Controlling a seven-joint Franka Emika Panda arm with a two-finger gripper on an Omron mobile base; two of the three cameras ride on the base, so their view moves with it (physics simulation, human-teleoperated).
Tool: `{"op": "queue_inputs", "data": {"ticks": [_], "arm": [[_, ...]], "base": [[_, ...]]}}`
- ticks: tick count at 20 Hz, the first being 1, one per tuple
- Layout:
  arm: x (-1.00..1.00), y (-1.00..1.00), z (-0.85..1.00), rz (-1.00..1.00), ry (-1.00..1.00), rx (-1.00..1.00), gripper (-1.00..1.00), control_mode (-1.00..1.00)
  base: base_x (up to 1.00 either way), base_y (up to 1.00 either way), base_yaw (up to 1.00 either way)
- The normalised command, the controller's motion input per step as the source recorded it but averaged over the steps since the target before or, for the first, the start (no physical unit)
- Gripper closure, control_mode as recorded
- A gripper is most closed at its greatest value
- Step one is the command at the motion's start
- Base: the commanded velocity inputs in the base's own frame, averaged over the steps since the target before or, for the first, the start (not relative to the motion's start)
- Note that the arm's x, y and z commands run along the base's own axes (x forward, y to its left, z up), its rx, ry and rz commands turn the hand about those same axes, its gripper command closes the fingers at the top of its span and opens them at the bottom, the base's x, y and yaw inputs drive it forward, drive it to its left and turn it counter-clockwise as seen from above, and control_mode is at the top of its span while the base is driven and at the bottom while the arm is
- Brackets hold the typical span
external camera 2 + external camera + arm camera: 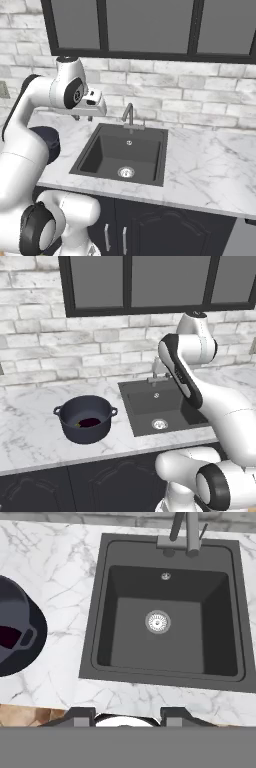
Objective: Dump the eggplant from the pot into the sink. Then turn on the water and wash the eggplant. Then turn off the water and put the eggplant back in the pot.
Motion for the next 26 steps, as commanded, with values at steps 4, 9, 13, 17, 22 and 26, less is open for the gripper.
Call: {"op": "queue_inputs", "data": {"ticks": [4, 9, 13, 17, 22, 26], "arm": [[-0.21, 0.17, -0.07, 0.02, 0.00, -0.01, -1.00, -1.00], [-0.47, 0.30, -0.09, 0.01, 0.00, 0.00, -1.00, -1.00], [-0.28, 0.36, 0.00, 0.00, 0.00, 0.00, -1.00, -1.00], [-0.01, 0.40, -0.05, 0.00, 0.05, 0.02, -1.00, -1.00], [0.04, 0.39, -0.22, 0.00, 0.09, 0.03, -1.00, -1.00], [0.09, 0.33, -0.34, 0.00, 0.08, 0.03, -1.00, -1.00]], "base": [[0.00, 0.00, 0.00], [0.00, 0.00, 0.00], [0.00, 0.00, 0.00], [0.00, 0.00, 0.00], [0.00, 0.00, 0.00], [0.00, 0.00, 0.00]]}}
